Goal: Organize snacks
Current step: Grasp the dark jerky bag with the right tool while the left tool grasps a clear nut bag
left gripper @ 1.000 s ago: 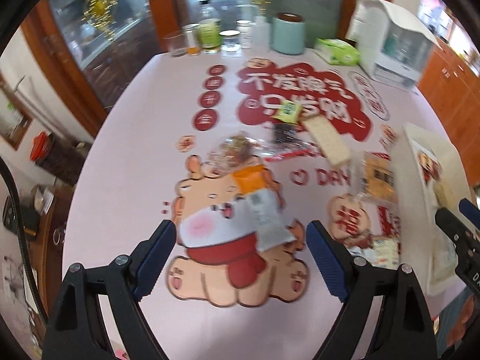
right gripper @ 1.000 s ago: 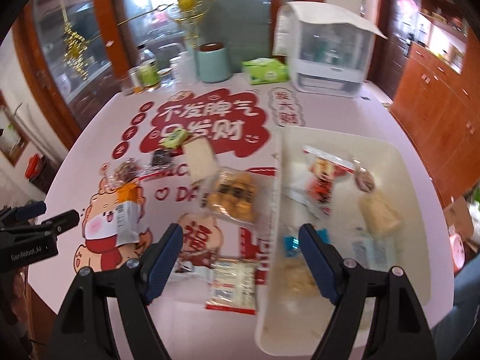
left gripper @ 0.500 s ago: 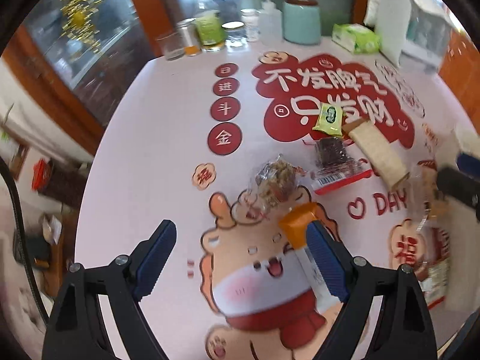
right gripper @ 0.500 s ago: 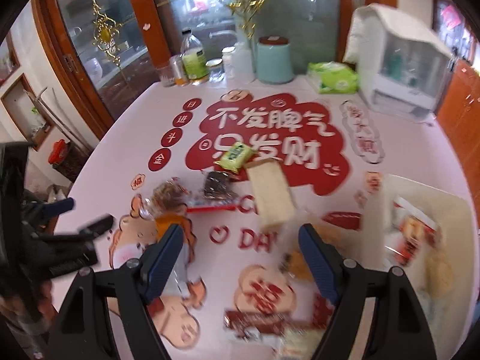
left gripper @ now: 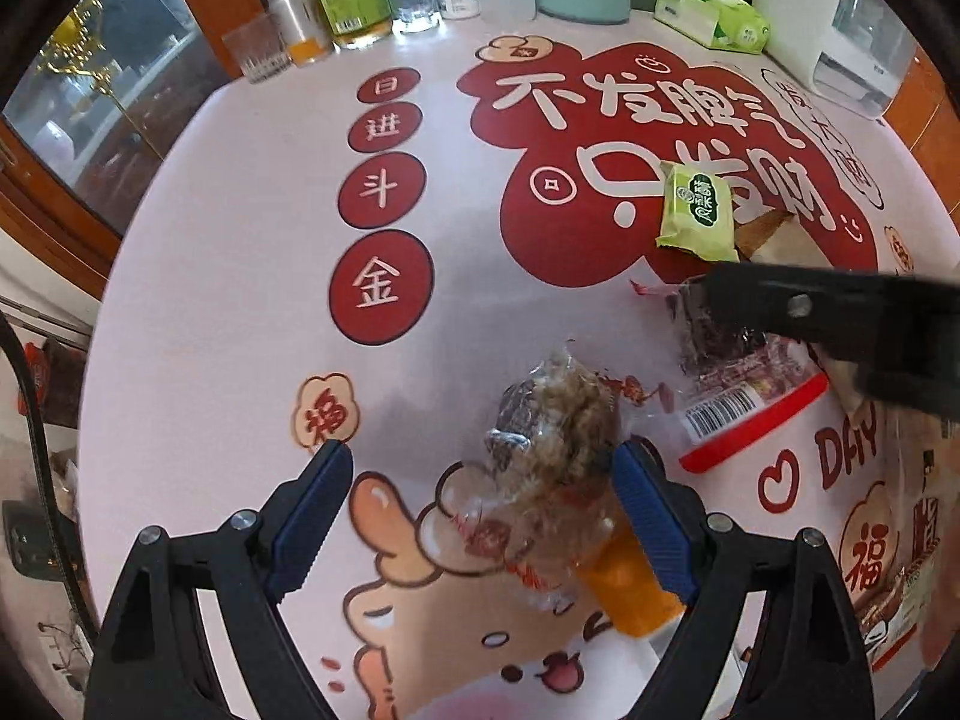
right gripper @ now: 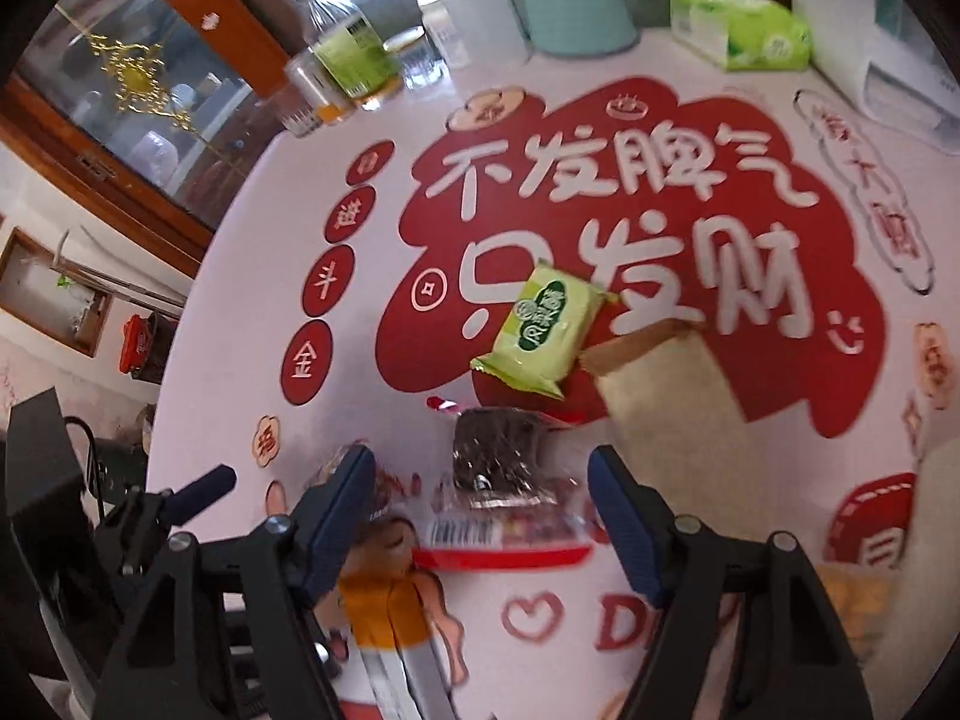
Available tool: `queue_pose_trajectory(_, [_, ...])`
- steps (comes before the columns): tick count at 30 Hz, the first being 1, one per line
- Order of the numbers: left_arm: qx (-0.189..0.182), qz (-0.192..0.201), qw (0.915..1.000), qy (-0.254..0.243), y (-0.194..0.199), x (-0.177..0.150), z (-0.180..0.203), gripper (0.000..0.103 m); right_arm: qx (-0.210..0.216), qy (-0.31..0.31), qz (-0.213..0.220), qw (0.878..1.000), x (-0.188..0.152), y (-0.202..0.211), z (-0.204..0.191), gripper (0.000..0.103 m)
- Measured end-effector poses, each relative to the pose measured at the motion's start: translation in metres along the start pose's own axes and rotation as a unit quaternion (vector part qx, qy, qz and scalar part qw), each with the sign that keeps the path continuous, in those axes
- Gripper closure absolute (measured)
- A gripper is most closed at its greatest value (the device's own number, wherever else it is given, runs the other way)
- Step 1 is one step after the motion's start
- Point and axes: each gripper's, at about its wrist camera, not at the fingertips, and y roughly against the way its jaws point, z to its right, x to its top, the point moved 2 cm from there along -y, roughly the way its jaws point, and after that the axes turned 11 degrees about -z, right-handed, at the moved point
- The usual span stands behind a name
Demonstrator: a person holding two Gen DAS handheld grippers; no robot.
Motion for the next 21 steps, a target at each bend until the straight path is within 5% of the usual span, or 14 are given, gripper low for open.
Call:
queue_pose_trajectory(14, [-0.046,-0.013,0.9987,0.018,-0.018,0.008,0.000,0.016,-0.096,0.028,-0.019,0.995,0.007,-0.042,-0.013,0.048])
queue_pose_trajectory(17, [-0.056,-0.010,0.9983,0.015,-0.018,0.005,0.002,0.039,-0.111,0.048,-0.011,0.993,0.003,-0.041,-0.019,0.052])
queue_pose_trajectory(18, [-0.046,-0.003,0.9989,0.008,-0.016,0.004,0.004,0.059,-0.114,0.052,-0.009,0.992,0.002,-0.041,-0.021,0.054])
queue_pose_trajectory(21, [-0.049,-0.004,0.9987,0.007,-0.014,0.003,0.007,0.063,-0.105,0.050,-0.010,0.993,-0.001,-0.039,-0.020,0.059])
